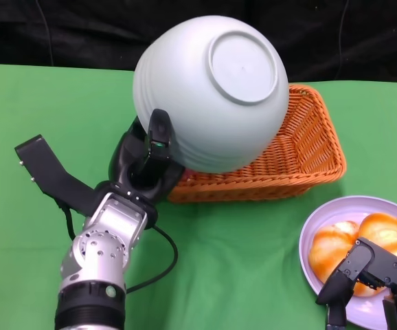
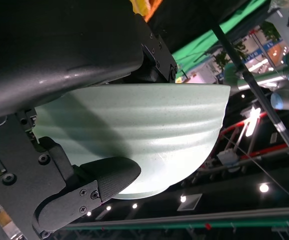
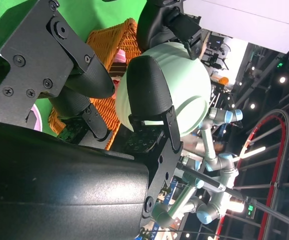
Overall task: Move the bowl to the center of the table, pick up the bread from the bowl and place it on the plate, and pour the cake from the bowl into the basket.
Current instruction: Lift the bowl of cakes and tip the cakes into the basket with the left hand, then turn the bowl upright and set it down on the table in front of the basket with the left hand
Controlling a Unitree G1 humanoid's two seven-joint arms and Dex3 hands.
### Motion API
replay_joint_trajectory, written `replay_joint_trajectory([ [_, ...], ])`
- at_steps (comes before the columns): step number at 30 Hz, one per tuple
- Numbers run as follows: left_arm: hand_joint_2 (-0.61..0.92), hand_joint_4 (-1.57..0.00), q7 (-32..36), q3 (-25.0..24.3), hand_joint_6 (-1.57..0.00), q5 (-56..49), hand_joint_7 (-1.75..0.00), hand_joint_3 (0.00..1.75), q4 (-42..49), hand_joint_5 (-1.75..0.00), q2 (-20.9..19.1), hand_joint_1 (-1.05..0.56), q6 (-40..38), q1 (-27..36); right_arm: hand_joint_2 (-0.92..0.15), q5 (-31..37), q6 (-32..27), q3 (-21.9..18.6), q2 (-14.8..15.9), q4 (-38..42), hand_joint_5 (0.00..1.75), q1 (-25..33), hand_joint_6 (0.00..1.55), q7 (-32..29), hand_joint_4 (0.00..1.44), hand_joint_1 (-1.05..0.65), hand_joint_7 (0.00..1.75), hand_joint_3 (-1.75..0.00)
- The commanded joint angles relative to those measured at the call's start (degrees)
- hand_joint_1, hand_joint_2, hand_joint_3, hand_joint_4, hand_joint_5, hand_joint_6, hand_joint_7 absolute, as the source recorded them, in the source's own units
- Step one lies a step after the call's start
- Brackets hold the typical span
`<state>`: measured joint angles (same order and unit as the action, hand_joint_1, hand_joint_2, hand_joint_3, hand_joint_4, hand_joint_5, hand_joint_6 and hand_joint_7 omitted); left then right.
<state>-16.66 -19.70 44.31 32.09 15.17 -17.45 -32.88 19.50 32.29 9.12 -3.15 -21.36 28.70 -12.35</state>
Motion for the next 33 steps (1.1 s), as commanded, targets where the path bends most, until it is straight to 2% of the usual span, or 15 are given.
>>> replay_joint_trajectory([
  [1, 0.22, -1.07, -1.43, -0.29, -0.91, -0.46, -1.75, 1.67, 0.44, -1.75, -0.61, -0.26, 1.43, -1.83, -0.15, 1.56, 2.64, 1.28, 0.75, -1.84, 1.75, 0.77, 0.86, 0.24, 1.00, 0.05, 1.56, -1.75],
  [4, 0.24, -1.08, -1.63, 1.12, -0.91, -2.63, -1.75, 1.67, -0.59, -1.75, -1.43, -0.26, 2.66, -1.06, -0.16, 1.37, 2.72, 1.29, 0.89, -1.90, 1.75, 0.84, 0.85, 0.36, 1.01, 0.05, 1.56, -1.75],
  [11, 0.27, -1.06, -6.62, 11.19, -0.91, -17.91, -1.71, 1.63, -7.65, -1.75, -7.39, -0.22, 11.85, 4.13, -0.17, 0.65, 3.02, 1.30, 1.21, -1.72, 1.75, 0.62, 0.85, 0.55, 1.00, 0.05, 1.56, -1.75],
  [14, 0.27, -1.05, -7.36, 12.65, -0.92, -19.90, -1.70, 1.61, -9.45, -1.75, -8.45, -0.19, 12.77, 5.25, -0.17, 0.37, 3.08, 1.39, 1.33, -1.62, 1.75, 0.51, 0.85, 0.60, 1.00, 0.05, 1.56, -1.75],
  [18, 0.30, -1.05, -10.37, 18.08, -0.93, -28.87, -1.66, 1.49, -13.79, -1.75, -13.10, -0.21, 21.59, 9.04, -0.16, 0.51, 2.84, 1.03, 1.60, -1.60, 1.75, 0.65, 0.84, 0.60, 0.99, 0.04, 1.55, -1.75],
  [22, 0.33, -1.05, -10.42, 20.70, -0.95, -33.69, -1.61, 1.42, -16.55, -1.75, -15.45, -0.18, 27.04, 11.77, -0.16, 0.26, 3.25, 0.76, 1.73, -1.09, 1.75, 0.30, 0.84, 0.46, 0.99, 0.04, 1.55, -1.75],
  [28, 0.36, -1.03, -9.70, 25.11, -0.93, -45.01, -1.65, 1.51, -22.56, -1.75, -22.07, -0.16, 41.43, 18.05, -0.16, -0.33, 3.94, 0.35, 2.24, -0.81, 1.75, 0.52, 0.84, 0.46, 0.99, 0.03, 1.55, -1.75],
  [33, 0.29, -1.03, -8.81, 26.27, -0.89, -51.01, -1.74, 1.63, -23.69, -1.75, -27.15, -0.14, 51.79, 20.42, -0.17, -0.75, 4.18, 0.48, 2.28, -0.82, 1.75, 0.20, 0.83, 0.49, 0.99, 0.02, 1.56, -1.75],
])
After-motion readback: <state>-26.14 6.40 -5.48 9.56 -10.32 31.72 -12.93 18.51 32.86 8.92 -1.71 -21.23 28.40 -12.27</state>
